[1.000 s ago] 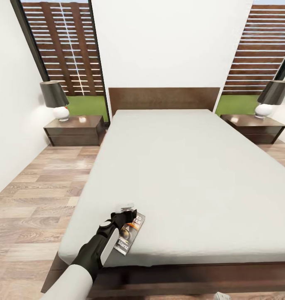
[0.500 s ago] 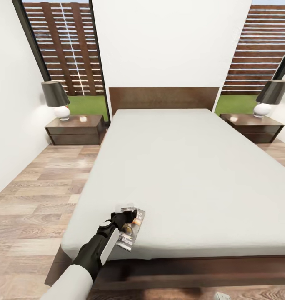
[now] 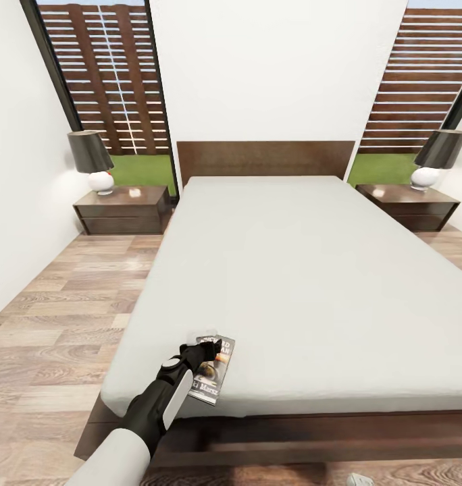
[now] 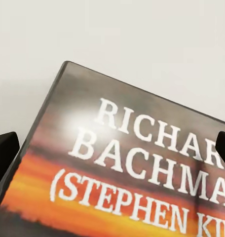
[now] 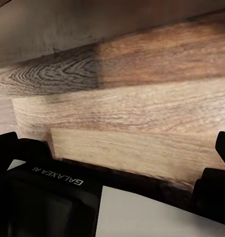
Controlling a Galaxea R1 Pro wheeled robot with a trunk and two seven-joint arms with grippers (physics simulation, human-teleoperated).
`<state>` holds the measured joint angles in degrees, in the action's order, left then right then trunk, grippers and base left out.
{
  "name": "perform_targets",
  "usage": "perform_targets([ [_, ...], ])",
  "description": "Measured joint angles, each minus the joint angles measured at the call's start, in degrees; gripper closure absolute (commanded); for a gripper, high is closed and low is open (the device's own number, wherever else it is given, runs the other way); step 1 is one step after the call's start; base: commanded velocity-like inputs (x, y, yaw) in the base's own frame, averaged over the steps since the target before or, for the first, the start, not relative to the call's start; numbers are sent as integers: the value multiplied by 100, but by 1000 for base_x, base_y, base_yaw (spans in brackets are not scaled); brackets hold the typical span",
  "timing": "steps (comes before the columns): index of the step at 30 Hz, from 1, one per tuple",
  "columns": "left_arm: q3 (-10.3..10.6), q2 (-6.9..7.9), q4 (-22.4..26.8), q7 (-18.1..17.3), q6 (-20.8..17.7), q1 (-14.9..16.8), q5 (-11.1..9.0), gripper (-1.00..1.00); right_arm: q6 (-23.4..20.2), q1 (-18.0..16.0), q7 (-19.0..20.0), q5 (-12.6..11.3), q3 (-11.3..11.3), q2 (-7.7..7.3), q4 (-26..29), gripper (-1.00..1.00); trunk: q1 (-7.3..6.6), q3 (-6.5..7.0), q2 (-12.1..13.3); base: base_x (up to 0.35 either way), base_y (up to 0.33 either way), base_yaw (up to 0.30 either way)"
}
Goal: In the bedroom, move the book from the bed onto either nightstand, and place the two sandals side by side next to the bed.
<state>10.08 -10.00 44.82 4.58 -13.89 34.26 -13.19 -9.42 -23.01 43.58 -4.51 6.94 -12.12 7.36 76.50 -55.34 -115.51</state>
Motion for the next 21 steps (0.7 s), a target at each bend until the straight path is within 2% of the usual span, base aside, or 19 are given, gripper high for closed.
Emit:
perform_targets([
  [10, 0, 0, 0, 0, -2, 0, 0, -100, 0, 0, 0, 4, -3, 0, 0, -100, 0, 0, 0, 0, 0, 0],
  [21, 0, 0, 0, 0, -3, 0, -1, -100, 0, 0, 0, 1, 1, -2, 0, -100, -241, 197, 440, 0, 0, 0],
])
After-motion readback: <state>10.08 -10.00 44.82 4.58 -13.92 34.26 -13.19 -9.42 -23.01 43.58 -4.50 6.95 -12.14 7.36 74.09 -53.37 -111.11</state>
